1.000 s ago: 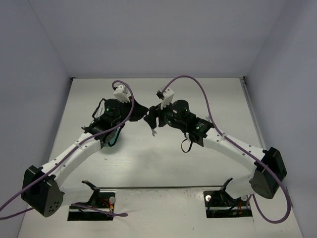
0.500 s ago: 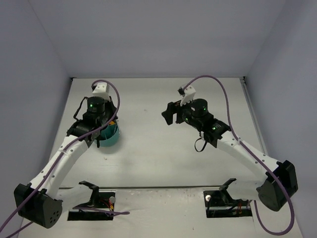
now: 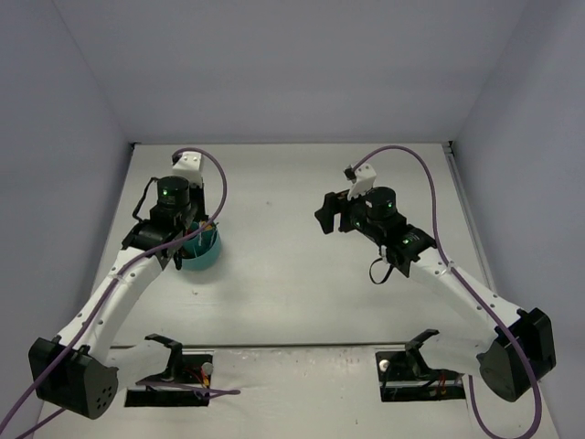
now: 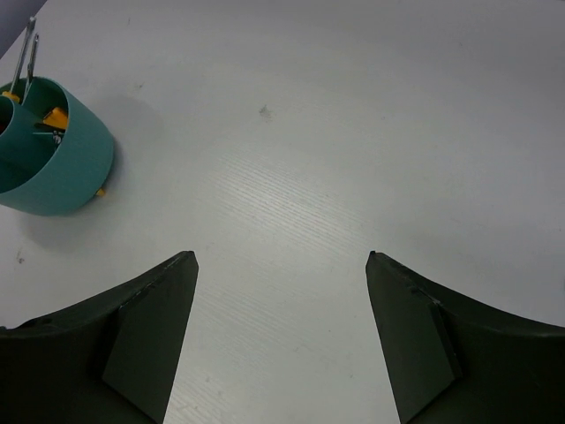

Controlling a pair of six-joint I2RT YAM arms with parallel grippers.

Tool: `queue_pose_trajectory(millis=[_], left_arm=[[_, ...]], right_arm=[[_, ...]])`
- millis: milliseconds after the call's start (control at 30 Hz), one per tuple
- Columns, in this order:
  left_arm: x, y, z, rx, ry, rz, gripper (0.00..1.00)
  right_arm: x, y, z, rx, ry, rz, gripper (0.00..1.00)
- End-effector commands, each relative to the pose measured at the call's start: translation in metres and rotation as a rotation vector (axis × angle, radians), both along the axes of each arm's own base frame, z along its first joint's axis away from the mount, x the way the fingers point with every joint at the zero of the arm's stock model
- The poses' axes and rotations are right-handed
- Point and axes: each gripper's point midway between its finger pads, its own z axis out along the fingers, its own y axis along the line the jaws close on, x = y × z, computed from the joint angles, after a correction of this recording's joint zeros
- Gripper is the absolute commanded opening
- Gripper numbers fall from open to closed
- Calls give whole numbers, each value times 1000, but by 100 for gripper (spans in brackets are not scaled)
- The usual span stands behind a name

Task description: Sort the tools into containers

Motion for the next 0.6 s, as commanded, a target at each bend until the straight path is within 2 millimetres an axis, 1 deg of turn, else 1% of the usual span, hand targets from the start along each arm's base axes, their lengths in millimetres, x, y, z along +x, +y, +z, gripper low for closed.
queue_pose_trajectory(millis=[0, 67, 200, 267, 367, 400, 467, 500, 567], left_arm=[[21, -1, 17, 26, -108, -22, 0], [23, -3, 11, 16, -111, -30, 0], [23, -7, -2, -4, -107, -37, 0], [26, -10, -3, -21, -122, -41, 0], [29, -13, -10, -32, -100, -44, 0], [29, -13, -13, -35, -92, -41, 1], [29, -12, -13, -39, -83, -32, 8], [29, -12, -13, -42, -82, -30, 12], [29, -13, -10, -52, -85, -28, 16]], right_arm=[[5, -10, 25, 30, -83, -25, 74], [7, -16, 24, 32, -79, -42, 74], [8, -21, 23, 37, -76, -60, 74], [10, -25, 22, 36, -73, -80, 75], [20, -43, 14, 37, -45, -167, 75], [26, -53, 11, 48, -27, -208, 75], [36, -71, -1, 46, 30, -289, 74], [41, -77, -9, 41, 60, -313, 75], [52, -96, -20, 50, 116, -382, 75]])
